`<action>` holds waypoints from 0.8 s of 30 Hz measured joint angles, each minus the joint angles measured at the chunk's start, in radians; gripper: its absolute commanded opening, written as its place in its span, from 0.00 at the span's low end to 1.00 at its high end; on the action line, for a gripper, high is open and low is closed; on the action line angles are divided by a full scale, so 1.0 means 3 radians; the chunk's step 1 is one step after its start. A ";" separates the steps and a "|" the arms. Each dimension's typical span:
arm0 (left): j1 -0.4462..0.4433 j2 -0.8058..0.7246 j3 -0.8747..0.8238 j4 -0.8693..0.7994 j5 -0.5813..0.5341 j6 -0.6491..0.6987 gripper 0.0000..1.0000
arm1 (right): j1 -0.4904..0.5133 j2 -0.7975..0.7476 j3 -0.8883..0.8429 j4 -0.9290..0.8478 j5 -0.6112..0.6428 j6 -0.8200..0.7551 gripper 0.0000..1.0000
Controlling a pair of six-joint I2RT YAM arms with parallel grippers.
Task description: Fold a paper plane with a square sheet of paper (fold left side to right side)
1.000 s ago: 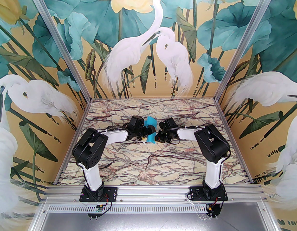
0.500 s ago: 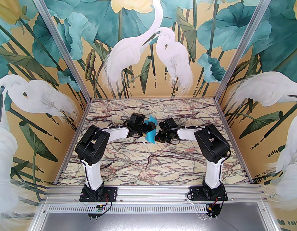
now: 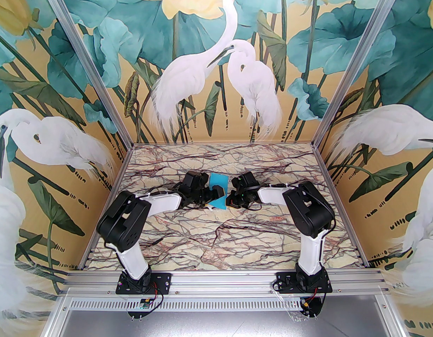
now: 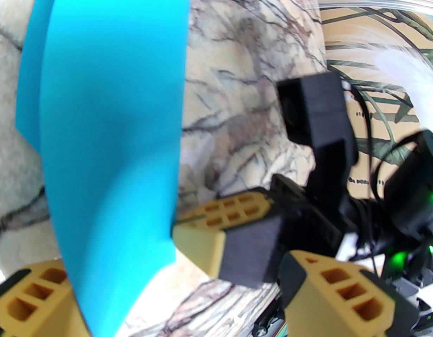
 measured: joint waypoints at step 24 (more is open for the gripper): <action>-0.0001 0.0095 0.0000 0.0595 0.0275 -0.0443 0.82 | -0.0001 0.0001 -0.0001 0.0001 -0.0001 0.0034 0.00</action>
